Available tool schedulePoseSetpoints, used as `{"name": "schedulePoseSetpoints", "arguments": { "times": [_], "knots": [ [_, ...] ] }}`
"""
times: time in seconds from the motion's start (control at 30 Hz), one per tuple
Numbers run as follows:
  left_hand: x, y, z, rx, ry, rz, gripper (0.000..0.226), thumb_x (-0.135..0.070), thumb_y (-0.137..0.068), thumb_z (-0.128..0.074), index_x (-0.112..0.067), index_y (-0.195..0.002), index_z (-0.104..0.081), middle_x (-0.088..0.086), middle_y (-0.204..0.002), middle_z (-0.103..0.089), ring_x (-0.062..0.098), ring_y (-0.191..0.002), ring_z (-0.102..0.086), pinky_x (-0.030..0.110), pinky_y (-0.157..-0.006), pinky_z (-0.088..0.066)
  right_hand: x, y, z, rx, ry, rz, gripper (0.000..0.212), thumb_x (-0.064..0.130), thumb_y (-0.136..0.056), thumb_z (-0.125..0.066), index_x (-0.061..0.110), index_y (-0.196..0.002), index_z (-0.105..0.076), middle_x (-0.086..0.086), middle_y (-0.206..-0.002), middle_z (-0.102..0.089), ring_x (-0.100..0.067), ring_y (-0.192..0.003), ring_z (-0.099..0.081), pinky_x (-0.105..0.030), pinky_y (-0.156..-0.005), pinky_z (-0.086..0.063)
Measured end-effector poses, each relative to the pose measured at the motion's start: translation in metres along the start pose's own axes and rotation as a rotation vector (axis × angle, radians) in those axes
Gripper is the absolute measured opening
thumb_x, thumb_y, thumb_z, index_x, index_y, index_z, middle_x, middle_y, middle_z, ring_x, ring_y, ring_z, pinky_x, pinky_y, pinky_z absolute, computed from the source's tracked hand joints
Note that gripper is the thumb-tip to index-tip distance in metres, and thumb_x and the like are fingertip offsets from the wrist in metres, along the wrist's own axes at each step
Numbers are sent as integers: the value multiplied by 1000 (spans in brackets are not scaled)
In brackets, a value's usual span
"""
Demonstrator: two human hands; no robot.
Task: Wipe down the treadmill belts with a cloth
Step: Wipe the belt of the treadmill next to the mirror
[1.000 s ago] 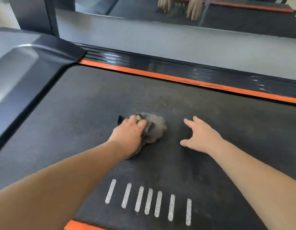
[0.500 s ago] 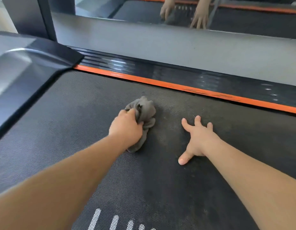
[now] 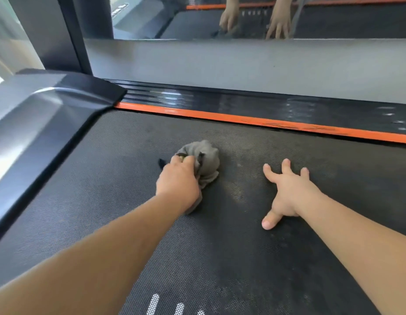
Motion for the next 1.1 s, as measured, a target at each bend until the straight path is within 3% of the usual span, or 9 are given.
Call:
{"name": "schedulePoseSetpoints", "arguments": {
  "times": [0.2, 0.3, 0.4, 0.53, 0.73, 0.8, 0.9, 0.97, 1.1],
  "knots": [
    [-74, 117, -28, 227, -41, -616, 43, -44, -92, -58, -31, -132, -46, -1, -126, -44, 28, -114, -54, 40, -88, -50, -1, 1, 2, -42, -19, 1, 147, 42, -59, -97, 57, -154, 14, 10, -165, 30, -44, -153, 19, -75, -112, -29],
    [-67, 112, -25, 291, -121, -779, 49, -47, -94, -56, -39, -139, -39, -4, -125, -43, 24, -116, -52, 42, -86, -53, -1, 2, 2, -48, -19, 4, 145, 44, -59, -96, 57, -154, 13, 11, -165, 30, -43, -153, 19, -75, -112, -28],
    [-41, 44, -10, 169, -176, -518, 46, -43, -96, -56, -36, -139, -41, 0, -126, -43, 28, -119, -52, 43, -88, -52, 0, 4, 2, -20, -5, -1, 156, 52, -49, -100, 59, -152, 17, 10, -164, 33, -42, -153, 21, -76, -112, -29],
    [-31, 10, -5, 36, 17, -81, 35, -44, -97, -55, -27, -127, -50, 7, -129, -46, 33, -118, -51, 46, -92, -51, 1, 6, 2, -27, -3, -16, 159, 56, -44, -100, 58, -152, 17, 10, -164, 33, -42, -153, 22, -77, -111, -29],
    [-96, 61, -17, 238, -141, -717, 49, -43, -95, -55, -32, -141, -42, 2, -127, -42, 27, -119, -48, 45, -91, -52, 2, 10, 4, -7, -36, -21, 158, 50, -46, -102, 61, -153, 13, 12, -164, 32, -39, -154, 21, -82, -107, -27],
    [-83, 15, -9, 163, -239, -657, 47, -45, -99, -53, -32, -142, -41, 2, -127, -43, 28, -121, -49, 45, -88, -52, 2, 13, 6, 1, -43, -18, 157, 50, -48, -101, 59, -153, 15, 12, -163, 34, -38, -153, 24, -82, -106, -26],
    [-61, -51, 5, 51, -54, -185, 33, -42, -101, -52, -26, -130, -50, 9, -130, -45, 35, -121, -52, 46, -89, -47, 3, 13, 5, 4, -38, -10, 155, 51, -50, -100, 59, -153, 16, 11, -163, 35, -38, -153, 24, -83, -105, -27],
    [-74, -60, -3, 26, 12, -46, 32, -38, -99, -56, -22, -126, -51, 11, -132, -44, 35, -120, -51, 44, -86, -46, 3, 11, 6, 13, -36, -11, 154, 50, -52, -100, 59, -153, 16, 10, -163, 36, -38, -153, 26, -82, -106, -27],
    [-135, -33, -19, 92, 20, -419, 39, -33, -94, -60, -25, -132, -51, 8, -131, -43, 33, -121, -47, 45, -93, -49, 1, 9, 5, 39, -55, -13, 148, 48, -52, -100, 56, -157, 5, 13, -163, 35, -38, -152, 28, -83, -108, -24]
  ]
}}
Point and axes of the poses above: each hand's wrist, its own y-axis away from the middle knuckle, its own z-axis out of the back of the hand, x = y × z, the point moved 7 cm from there along -y, towards the middle knuckle
